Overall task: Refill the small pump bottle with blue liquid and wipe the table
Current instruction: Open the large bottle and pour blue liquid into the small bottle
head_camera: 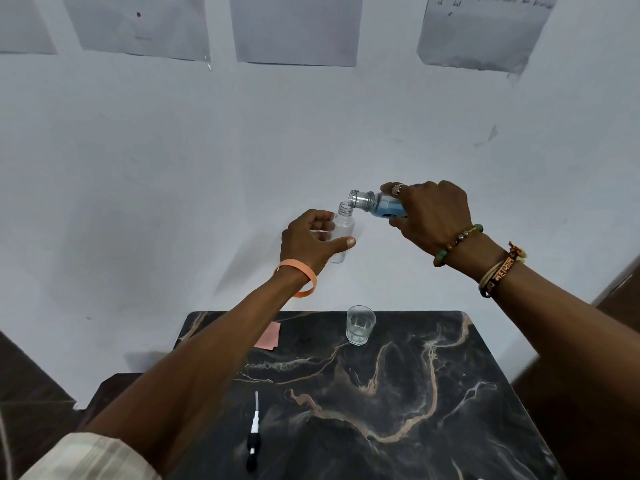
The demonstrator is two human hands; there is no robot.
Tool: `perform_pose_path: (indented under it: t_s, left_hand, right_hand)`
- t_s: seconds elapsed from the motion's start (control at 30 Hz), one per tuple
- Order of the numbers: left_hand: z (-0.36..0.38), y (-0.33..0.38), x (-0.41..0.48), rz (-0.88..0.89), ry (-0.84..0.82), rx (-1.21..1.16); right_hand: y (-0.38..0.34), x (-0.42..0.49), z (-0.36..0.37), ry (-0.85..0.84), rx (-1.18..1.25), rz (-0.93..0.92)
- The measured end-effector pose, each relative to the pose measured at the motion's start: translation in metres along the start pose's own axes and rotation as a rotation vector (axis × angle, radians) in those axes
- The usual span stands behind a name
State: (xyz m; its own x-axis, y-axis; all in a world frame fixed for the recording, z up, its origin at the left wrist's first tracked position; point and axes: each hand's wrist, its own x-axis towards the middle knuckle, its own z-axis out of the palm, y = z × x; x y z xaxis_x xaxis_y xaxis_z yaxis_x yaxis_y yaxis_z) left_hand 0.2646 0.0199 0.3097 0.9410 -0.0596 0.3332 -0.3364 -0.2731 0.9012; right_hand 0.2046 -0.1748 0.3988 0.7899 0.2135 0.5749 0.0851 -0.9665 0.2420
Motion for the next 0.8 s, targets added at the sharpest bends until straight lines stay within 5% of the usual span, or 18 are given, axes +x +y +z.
perform_pose_path:
  t_s: [0.8]
  left_hand:
    - [0.0017,-0.0021,-0.0020,-0.018,0.006,-0.011]
  right_hand:
    - [0.0012,0.0029,0.0017,-0.036,-0.081,-0.027]
